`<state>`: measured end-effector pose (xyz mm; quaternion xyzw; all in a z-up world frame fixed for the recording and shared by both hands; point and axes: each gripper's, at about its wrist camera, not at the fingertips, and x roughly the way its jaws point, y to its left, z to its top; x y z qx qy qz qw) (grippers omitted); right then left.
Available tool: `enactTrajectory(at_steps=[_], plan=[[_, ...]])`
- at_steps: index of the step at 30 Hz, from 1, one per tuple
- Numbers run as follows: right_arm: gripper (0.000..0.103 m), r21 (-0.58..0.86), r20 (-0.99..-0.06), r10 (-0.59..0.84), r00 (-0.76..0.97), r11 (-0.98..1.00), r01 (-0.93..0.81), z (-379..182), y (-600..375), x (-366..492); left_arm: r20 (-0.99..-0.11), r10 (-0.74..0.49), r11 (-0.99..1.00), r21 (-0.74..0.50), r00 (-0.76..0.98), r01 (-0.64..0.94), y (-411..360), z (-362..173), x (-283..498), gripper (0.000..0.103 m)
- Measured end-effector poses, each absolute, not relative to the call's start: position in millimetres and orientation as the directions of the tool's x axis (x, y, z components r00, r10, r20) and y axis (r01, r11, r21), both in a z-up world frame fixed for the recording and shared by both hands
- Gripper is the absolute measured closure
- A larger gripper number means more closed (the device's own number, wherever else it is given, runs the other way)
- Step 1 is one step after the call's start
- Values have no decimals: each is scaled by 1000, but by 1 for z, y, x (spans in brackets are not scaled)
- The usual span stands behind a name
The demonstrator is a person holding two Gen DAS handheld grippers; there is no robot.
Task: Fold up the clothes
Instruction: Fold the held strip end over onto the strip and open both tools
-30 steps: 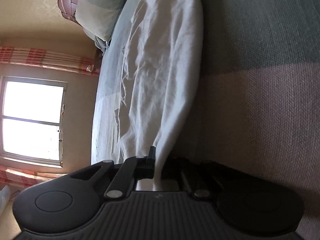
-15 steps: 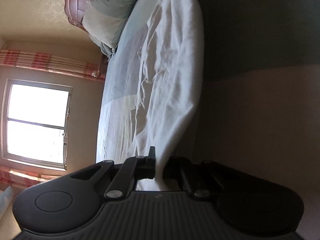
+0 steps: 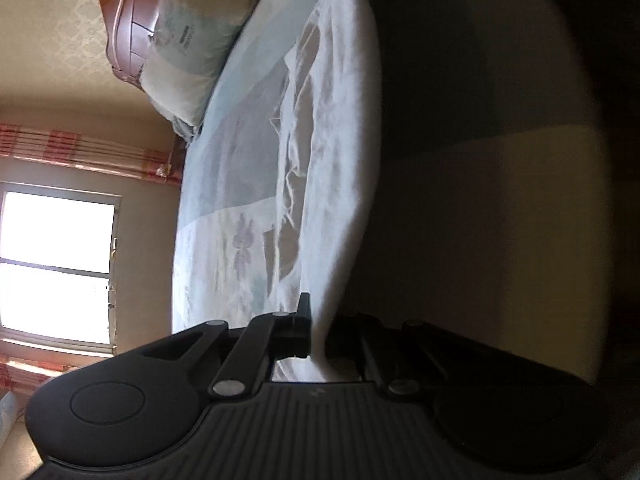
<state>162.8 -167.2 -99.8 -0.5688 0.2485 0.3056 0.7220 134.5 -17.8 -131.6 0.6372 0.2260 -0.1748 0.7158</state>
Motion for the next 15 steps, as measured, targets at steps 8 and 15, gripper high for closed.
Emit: enactTrajectory(at_steps=[8,15], plan=[[95,-560,-787,146,599,238,-794,-120,-169,130,-636,35,180,763,771,621,-19,-144,100,100],[56,-345,-863,210,460,419,-840,-87,-208,139,-807,-66,527,471,586,707,15,-75,106,88]])
